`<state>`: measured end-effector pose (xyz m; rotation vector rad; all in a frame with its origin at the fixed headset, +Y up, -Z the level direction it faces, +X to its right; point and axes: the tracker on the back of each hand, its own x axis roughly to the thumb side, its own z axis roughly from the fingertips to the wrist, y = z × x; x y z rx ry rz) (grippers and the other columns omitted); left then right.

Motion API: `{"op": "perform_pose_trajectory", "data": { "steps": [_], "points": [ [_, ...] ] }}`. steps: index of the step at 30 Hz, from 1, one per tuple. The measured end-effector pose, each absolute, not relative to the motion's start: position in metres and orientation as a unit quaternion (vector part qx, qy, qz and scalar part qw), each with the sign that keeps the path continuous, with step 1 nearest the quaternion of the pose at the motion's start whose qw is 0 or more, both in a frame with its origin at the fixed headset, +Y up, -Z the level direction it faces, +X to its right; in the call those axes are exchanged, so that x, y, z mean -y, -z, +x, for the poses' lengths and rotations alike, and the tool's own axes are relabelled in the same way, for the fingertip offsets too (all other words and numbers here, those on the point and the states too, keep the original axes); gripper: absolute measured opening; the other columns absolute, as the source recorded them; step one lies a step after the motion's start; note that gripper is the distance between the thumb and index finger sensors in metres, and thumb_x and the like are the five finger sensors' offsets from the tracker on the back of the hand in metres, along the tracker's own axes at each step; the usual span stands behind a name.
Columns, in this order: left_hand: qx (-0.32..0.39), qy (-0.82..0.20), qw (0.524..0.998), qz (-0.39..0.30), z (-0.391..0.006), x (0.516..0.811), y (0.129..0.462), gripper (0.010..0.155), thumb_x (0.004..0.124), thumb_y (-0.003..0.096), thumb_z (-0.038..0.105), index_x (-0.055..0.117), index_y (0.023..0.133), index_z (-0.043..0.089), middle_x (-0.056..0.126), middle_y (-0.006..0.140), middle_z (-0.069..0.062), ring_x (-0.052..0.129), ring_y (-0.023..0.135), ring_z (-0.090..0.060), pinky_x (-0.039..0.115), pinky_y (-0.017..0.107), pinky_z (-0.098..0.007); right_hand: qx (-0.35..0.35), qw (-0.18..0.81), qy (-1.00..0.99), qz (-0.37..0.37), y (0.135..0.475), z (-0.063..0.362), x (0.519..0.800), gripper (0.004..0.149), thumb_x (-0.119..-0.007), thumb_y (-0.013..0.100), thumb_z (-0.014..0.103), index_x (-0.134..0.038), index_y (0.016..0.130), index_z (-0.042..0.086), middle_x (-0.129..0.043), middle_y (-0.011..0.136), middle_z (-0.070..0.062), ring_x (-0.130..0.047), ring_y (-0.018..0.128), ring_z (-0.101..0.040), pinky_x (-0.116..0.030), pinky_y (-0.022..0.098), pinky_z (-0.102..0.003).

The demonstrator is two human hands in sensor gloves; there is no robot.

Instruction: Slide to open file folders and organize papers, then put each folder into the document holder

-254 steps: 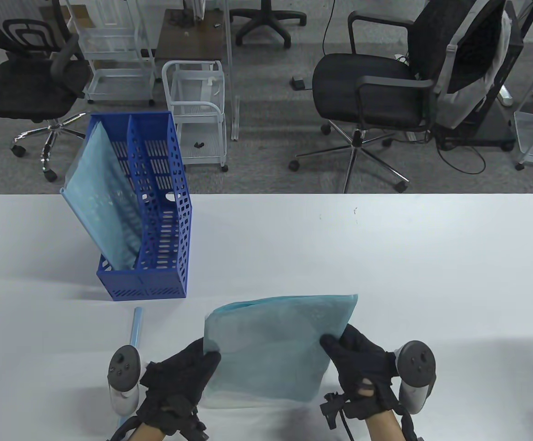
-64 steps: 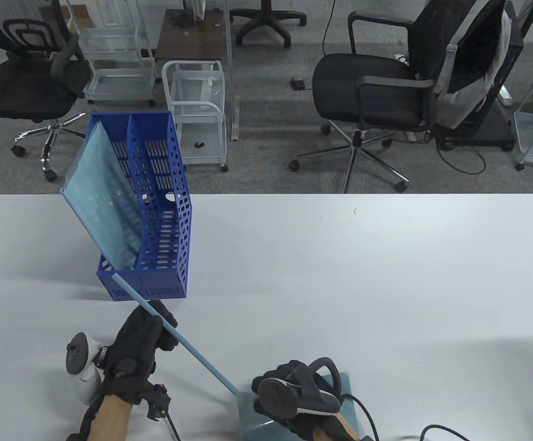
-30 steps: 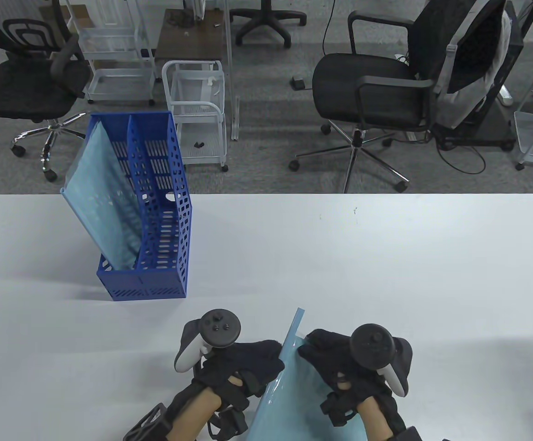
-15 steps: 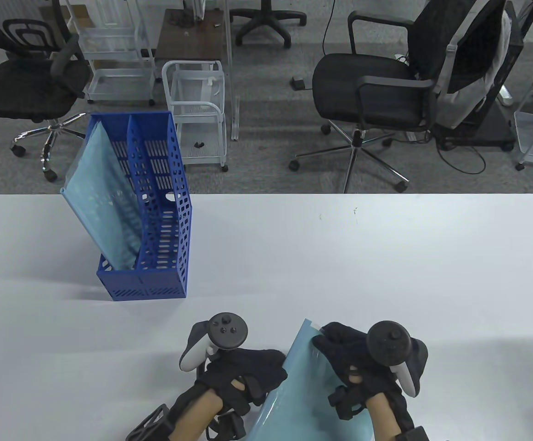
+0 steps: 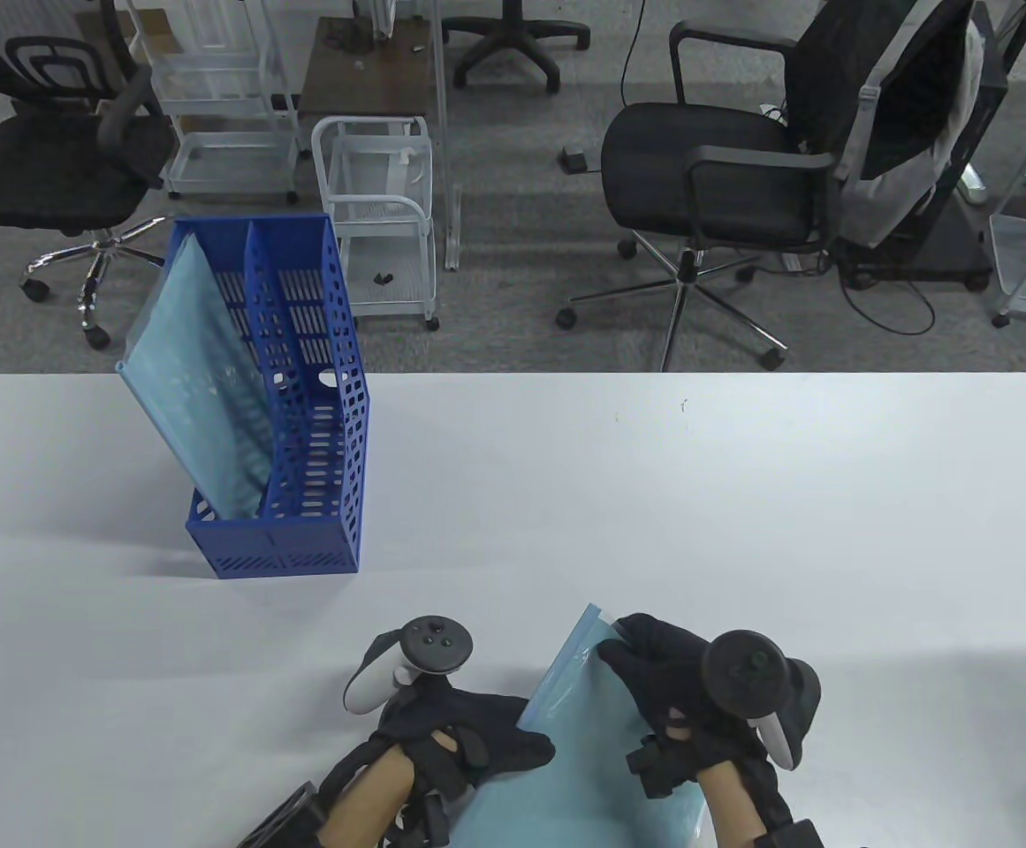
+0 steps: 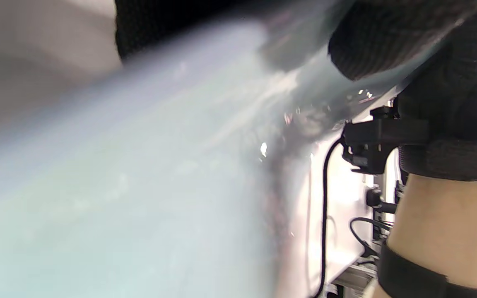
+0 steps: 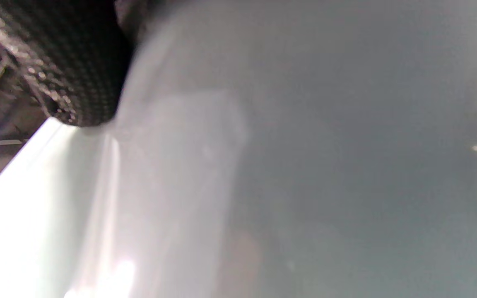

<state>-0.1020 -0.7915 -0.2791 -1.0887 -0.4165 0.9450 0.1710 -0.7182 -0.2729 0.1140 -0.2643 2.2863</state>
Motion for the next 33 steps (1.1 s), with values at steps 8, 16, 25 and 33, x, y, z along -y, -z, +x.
{"op": "perform_pose_trajectory", "data": {
  "steps": [8,16,25,33],
  "points": [
    [0.171,-0.462,0.724,-0.482,-0.106,0.788,0.282,0.055,0.081,0.0514,0.042,0.076,0.104,0.026,0.096,0.091,-0.006,0.112,0.062,-0.029,0.096,0.043,-0.041,0.146,0.371,-0.917,0.028,0.269,0.166,0.714,0.062,-0.083,0.035,0.055,-0.075,0.089,0.026,-0.093,0.081,0.0,-0.095,0.065,-0.027,-0.075,0.061,-0.054],
    [0.089,-0.681,0.669,-0.284,-0.181,0.75,0.298,0.056,0.082,0.0512,0.031,0.074,0.106,0.034,0.087,0.102,-0.006,0.105,0.075,-0.036,0.093,0.051,-0.046,0.197,0.358,-0.911,-0.059,0.26,0.198,0.708,0.081,-0.076,0.038,0.063,-0.046,0.103,0.025,-0.055,0.111,-0.009,-0.064,0.097,-0.042,-0.054,0.069,-0.067],
    [0.051,-0.704,0.66,0.258,-0.262,0.668,0.285,0.057,0.082,0.0499,0.028,0.073,0.104,0.042,0.083,0.105,-0.002,0.098,0.087,-0.033,0.088,0.061,-0.046,0.114,0.319,-0.94,-0.036,0.27,0.181,0.73,0.084,-0.075,0.037,0.064,-0.041,0.104,0.026,-0.044,0.114,-0.011,-0.053,0.101,-0.047,-0.049,0.069,-0.07],
    [0.021,-0.67,0.633,0.387,-0.305,0.644,0.303,0.057,0.078,0.0506,0.031,0.067,0.104,0.047,0.076,0.109,0.004,0.09,0.095,-0.028,0.082,0.068,-0.043,0.108,0.316,-0.942,-0.036,0.271,0.179,0.732,0.084,-0.075,0.037,0.064,-0.042,0.104,0.026,-0.044,0.114,-0.011,-0.053,0.101,-0.047,-0.049,0.069,-0.07]
  ]
}}
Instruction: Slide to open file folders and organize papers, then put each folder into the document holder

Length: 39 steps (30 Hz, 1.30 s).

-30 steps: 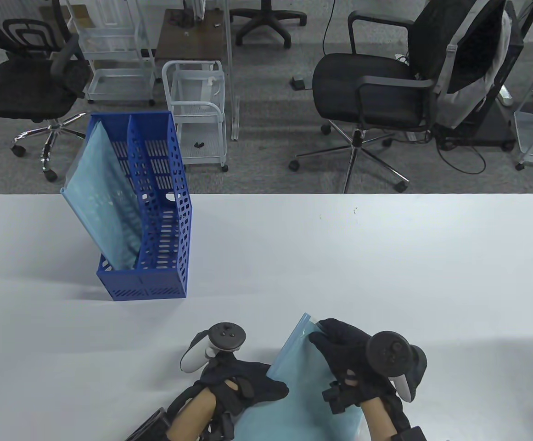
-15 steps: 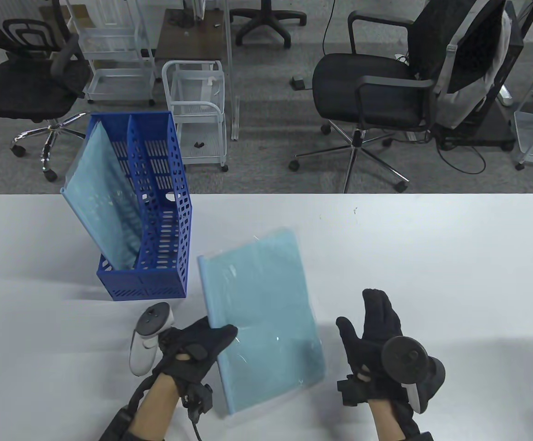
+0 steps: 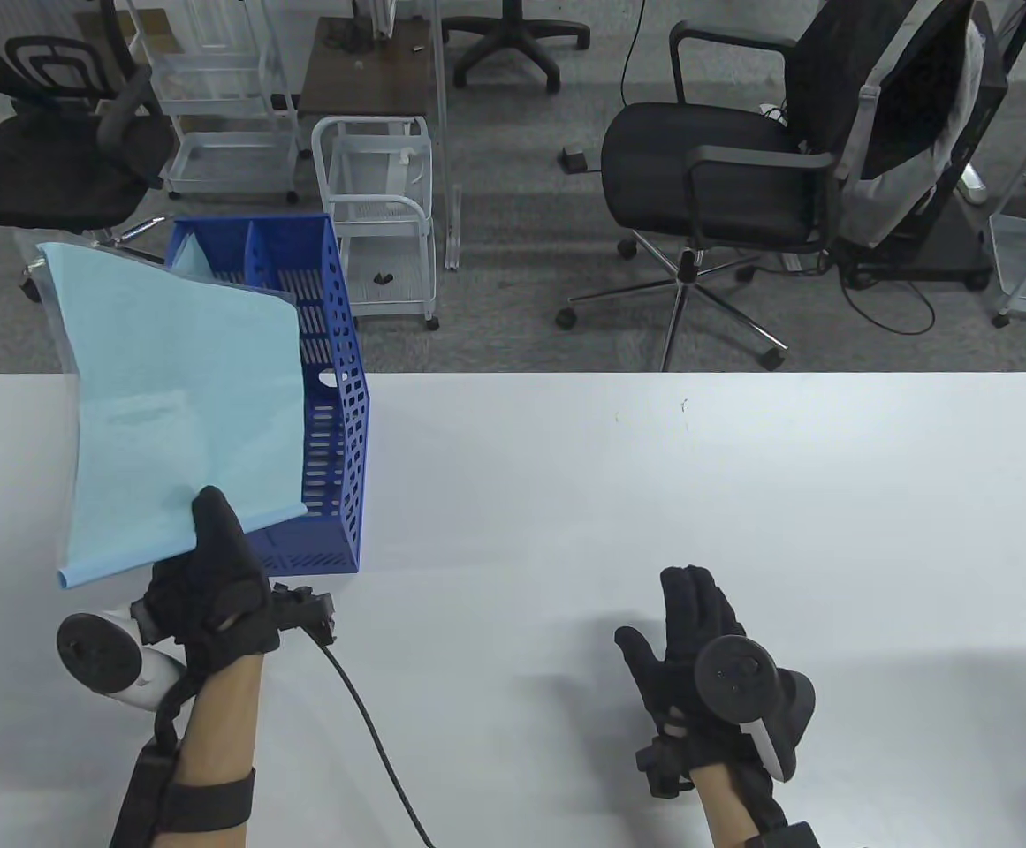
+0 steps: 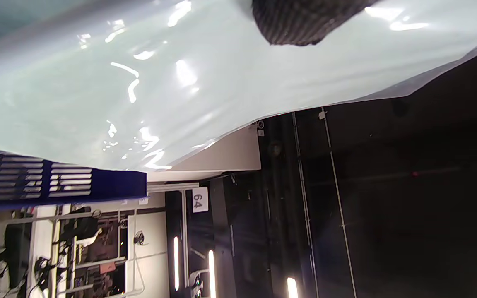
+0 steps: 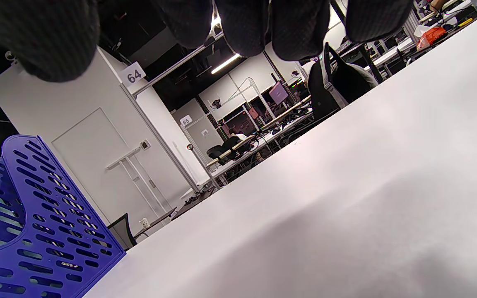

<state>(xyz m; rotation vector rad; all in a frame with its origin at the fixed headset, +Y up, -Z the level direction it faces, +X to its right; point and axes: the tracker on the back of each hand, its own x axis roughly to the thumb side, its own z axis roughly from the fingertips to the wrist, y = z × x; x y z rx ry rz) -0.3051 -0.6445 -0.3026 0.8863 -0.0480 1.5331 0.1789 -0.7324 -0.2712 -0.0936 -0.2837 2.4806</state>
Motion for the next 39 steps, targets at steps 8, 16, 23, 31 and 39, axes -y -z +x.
{"op": "perform_pose_trajectory", "data": {
  "steps": [8,16,23,31,39],
  "points": [
    [0.007,-0.669,0.654,0.353,-0.302,0.659,0.343,0.057,0.078,0.0502,0.033,0.067,0.104,0.048,0.077,0.109,0.006,0.089,0.097,-0.026,0.08,0.07,-0.042,0.095,0.305,-0.947,-0.031,0.272,0.175,0.734,0.083,-0.075,0.037,0.063,-0.042,0.104,0.026,-0.044,0.114,-0.011,-0.053,0.101,-0.047,-0.048,0.07,-0.069],
    [-0.048,-0.664,0.706,0.241,-0.3,0.693,0.382,0.066,0.083,0.0488,0.038,0.056,0.109,0.046,0.065,0.116,0.005,0.076,0.106,-0.027,0.066,0.078,-0.044,0.064,0.23,-0.971,-0.004,0.274,0.16,0.742,0.084,-0.075,0.037,0.064,-0.039,0.104,0.027,-0.04,0.115,-0.01,-0.045,0.105,-0.043,-0.041,0.073,-0.063],
    [-0.083,-0.645,0.739,0.179,-0.304,0.715,0.382,0.079,0.086,0.0483,0.042,0.039,0.113,0.037,0.05,0.121,0.002,0.062,0.113,-0.029,0.056,0.082,-0.047,0.048,0.198,-0.979,0.004,0.276,0.155,0.747,0.085,-0.074,0.037,0.064,-0.039,0.104,0.028,-0.038,0.115,-0.009,-0.043,0.105,-0.043,-0.039,0.073,-0.063],
    [-0.022,-0.585,0.773,0.246,-0.299,0.678,0.342,0.084,0.083,0.0481,0.046,0.029,0.112,0.036,0.035,0.122,0.003,0.044,0.117,-0.028,0.046,0.084,-0.046,0.047,0.179,-0.983,0.006,0.275,0.151,0.749,0.085,-0.074,0.037,0.065,-0.037,0.104,0.028,-0.036,0.116,-0.009,-0.041,0.106,-0.042,-0.038,0.074,-0.061],
    [0.077,-0.35,0.902,0.241,-0.263,0.653,0.275,0.079,0.078,0.0488,0.054,0.039,0.115,0.037,0.037,0.125,0.006,0.042,0.119,-0.027,0.044,0.085,-0.047,0.039,0.125,-0.991,0.015,0.276,0.14,0.753,0.088,-0.073,0.036,0.067,-0.032,0.105,0.029,-0.03,0.117,-0.008,-0.035,0.107,-0.04,-0.034,0.075,-0.06]
  ]
}}
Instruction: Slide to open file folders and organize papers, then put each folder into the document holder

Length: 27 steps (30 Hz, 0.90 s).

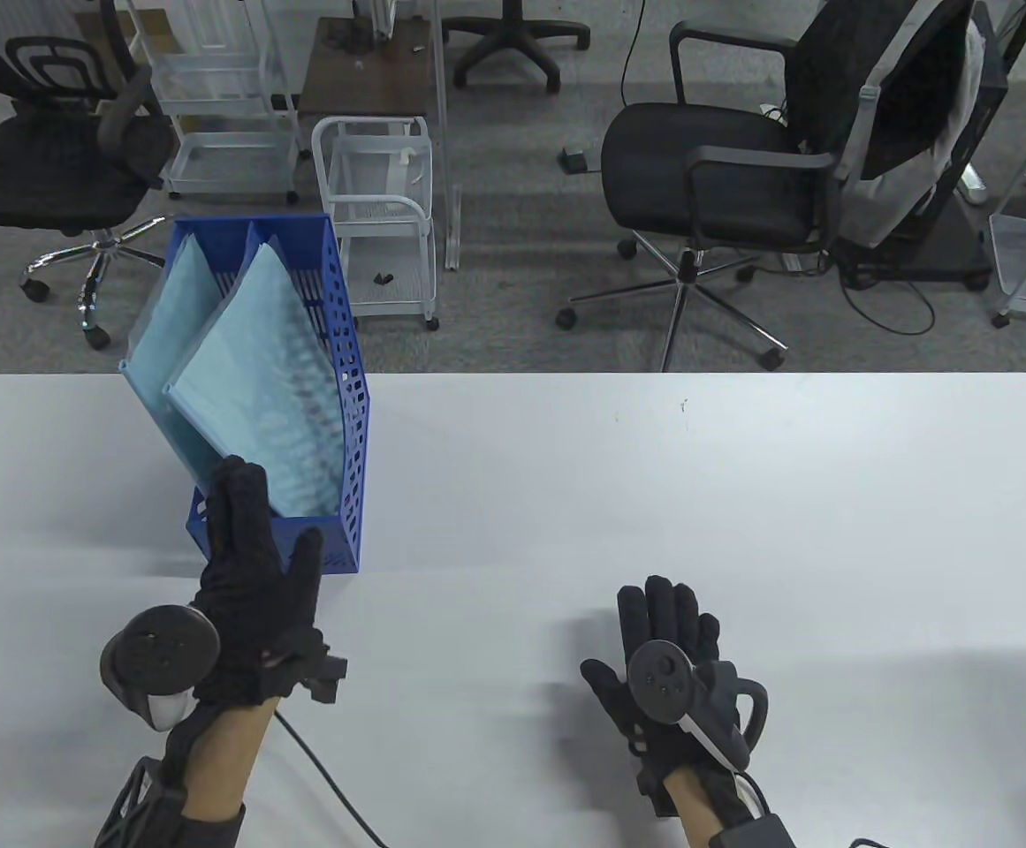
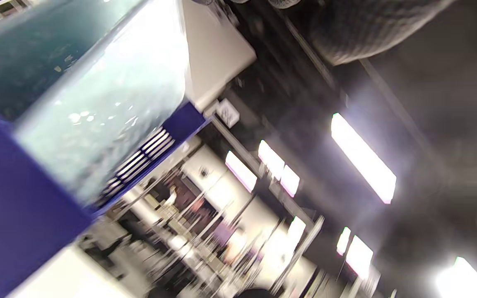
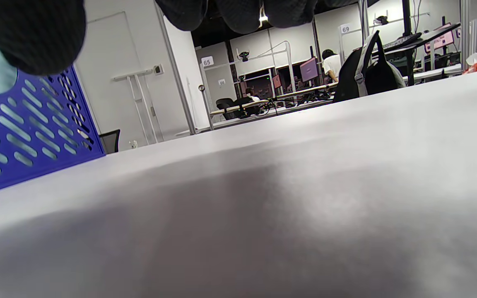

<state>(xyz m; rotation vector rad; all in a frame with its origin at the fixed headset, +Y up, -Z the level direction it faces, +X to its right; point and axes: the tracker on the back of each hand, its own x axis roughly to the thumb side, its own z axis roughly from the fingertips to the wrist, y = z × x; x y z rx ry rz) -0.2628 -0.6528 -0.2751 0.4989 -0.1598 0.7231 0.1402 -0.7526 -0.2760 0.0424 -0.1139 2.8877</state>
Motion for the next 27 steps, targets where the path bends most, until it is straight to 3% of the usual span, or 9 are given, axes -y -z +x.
{"op": "perform_pose_trajectory", "data": {
  "steps": [6,14,27],
  "points": [
    [0.065,-0.229,0.964,0.117,-0.233,0.689,0.255,0.079,0.075,0.0497,0.058,0.04,0.116,0.036,0.036,0.126,0.007,0.037,0.12,-0.025,0.04,0.085,-0.047,0.036,0.08,-0.996,0.027,0.276,0.131,0.755,0.09,-0.071,0.036,0.069,-0.03,0.105,0.03,-0.025,0.117,-0.007,-0.031,0.108,-0.04,-0.032,0.075,-0.059],
    [0.031,-0.17,0.985,-0.015,-0.228,0.74,0.26,0.08,0.072,0.0496,0.06,0.034,0.116,0.038,0.029,0.126,0.009,0.03,0.12,-0.023,0.036,0.086,-0.047,0.028,0.045,-0.998,0.037,0.275,0.127,0.757,0.091,-0.07,0.036,0.071,-0.027,0.105,0.03,-0.022,0.117,-0.007,-0.028,0.108,-0.04,-0.03,0.075,-0.06],
    [0.051,-0.184,0.981,-0.024,-0.23,0.748,0.263,0.079,0.073,0.0485,0.06,0.034,0.115,0.04,0.03,0.126,0.012,0.028,0.12,-0.02,0.034,0.086,-0.046,0.027,0.025,-0.998,0.052,0.271,0.123,0.757,0.091,-0.07,0.036,0.071,-0.027,0.105,0.03,-0.022,0.117,-0.007,-0.028,0.108,-0.04,-0.03,0.075,-0.06]
  ]
}}
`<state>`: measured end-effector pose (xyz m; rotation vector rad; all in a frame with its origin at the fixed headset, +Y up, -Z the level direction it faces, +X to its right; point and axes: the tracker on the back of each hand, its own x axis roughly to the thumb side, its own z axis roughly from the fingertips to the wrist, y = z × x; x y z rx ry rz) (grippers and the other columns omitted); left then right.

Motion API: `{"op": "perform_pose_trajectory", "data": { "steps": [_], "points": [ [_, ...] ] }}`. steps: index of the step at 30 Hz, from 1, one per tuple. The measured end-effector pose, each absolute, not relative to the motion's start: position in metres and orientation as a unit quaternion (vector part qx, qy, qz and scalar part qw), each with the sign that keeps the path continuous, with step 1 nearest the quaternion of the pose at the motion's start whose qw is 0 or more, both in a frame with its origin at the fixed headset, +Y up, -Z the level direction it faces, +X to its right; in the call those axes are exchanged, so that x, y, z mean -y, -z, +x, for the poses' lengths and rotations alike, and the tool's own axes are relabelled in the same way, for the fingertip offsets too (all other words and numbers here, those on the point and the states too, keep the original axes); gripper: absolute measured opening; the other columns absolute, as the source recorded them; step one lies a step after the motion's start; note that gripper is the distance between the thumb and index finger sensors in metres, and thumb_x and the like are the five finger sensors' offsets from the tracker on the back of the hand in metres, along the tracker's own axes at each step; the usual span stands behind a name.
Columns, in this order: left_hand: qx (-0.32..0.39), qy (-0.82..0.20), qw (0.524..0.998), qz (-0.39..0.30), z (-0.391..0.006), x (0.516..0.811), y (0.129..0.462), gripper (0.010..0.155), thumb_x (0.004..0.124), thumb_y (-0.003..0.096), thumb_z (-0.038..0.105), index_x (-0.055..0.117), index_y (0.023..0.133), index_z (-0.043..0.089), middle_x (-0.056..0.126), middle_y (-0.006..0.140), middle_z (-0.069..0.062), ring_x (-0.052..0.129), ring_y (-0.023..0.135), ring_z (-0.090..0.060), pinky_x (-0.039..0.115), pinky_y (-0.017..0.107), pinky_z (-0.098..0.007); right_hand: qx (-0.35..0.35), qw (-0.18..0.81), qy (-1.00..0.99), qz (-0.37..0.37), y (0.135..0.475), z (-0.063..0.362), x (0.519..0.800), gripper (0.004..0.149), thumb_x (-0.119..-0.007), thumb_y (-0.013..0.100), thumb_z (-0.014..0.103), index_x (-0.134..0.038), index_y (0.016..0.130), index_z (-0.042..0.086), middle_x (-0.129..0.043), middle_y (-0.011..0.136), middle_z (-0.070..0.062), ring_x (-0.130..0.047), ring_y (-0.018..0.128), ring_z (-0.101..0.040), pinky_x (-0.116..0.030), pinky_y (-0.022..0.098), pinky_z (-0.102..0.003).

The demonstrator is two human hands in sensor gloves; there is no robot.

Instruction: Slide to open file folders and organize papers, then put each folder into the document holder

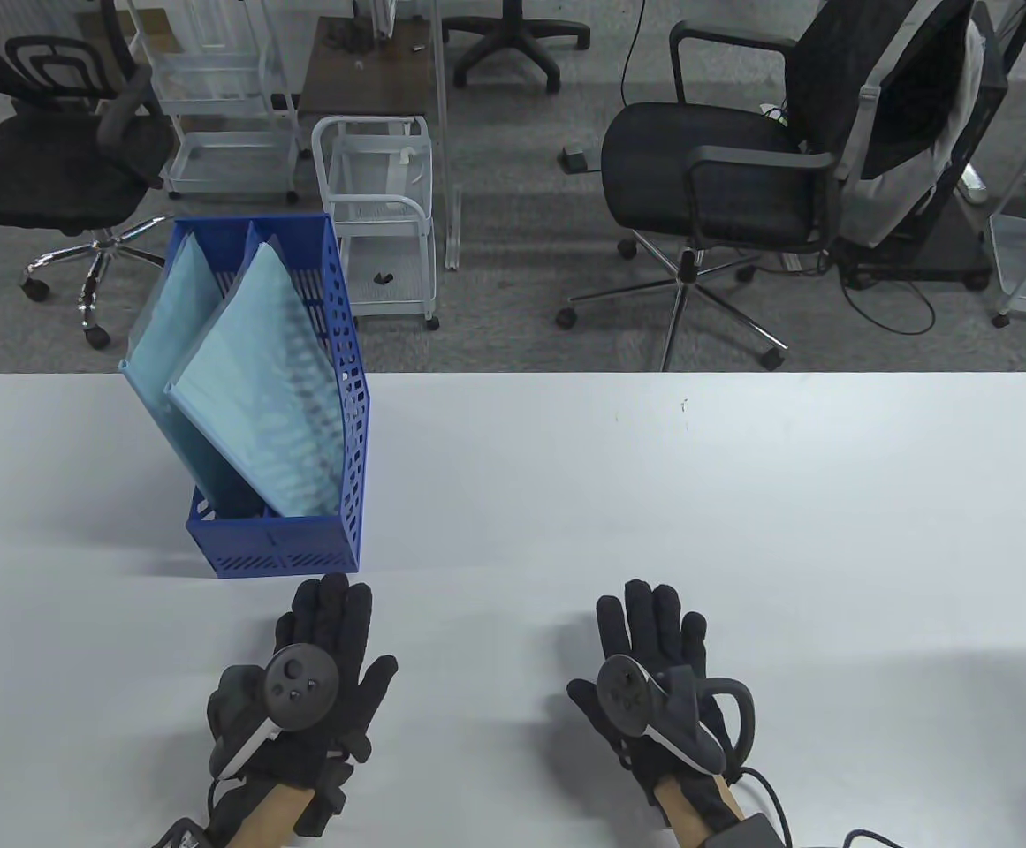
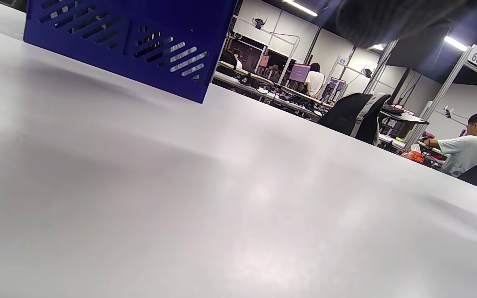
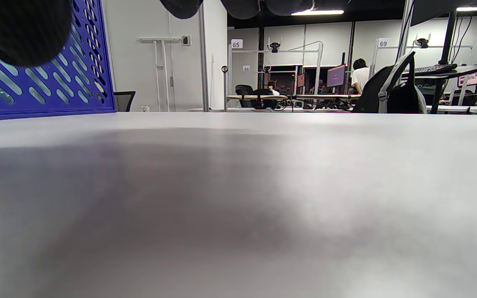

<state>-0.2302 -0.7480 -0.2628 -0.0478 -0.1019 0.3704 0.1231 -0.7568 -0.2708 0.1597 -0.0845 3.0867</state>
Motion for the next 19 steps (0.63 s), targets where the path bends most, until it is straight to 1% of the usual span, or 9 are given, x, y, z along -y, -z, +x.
{"op": "perform_pose_trajectory", "data": {
  "steps": [12,19],
  "points": [
    [0.064,-0.148,0.987,-0.027,-0.22,0.75,0.26,0.079,0.072,0.0489,0.06,0.034,0.115,0.039,0.029,0.126,0.012,0.028,0.12,-0.02,0.033,0.085,-0.046,0.027,0.022,-0.998,0.052,0.27,0.123,0.758,0.092,-0.071,0.034,0.071,-0.028,0.105,0.03,-0.023,0.117,-0.007,-0.028,0.108,-0.041,-0.031,0.075,-0.061],
    [0.064,-0.147,0.987,-0.032,-0.219,0.753,0.26,0.079,0.072,0.049,0.06,0.034,0.115,0.039,0.03,0.126,0.011,0.028,0.12,-0.02,0.033,0.085,-0.046,0.024,0.019,-0.998,0.051,0.269,0.122,0.758,0.091,-0.07,0.035,0.071,-0.028,0.105,0.03,-0.023,0.117,-0.007,-0.028,0.108,-0.041,-0.03,0.075,-0.061]
  ]
}}
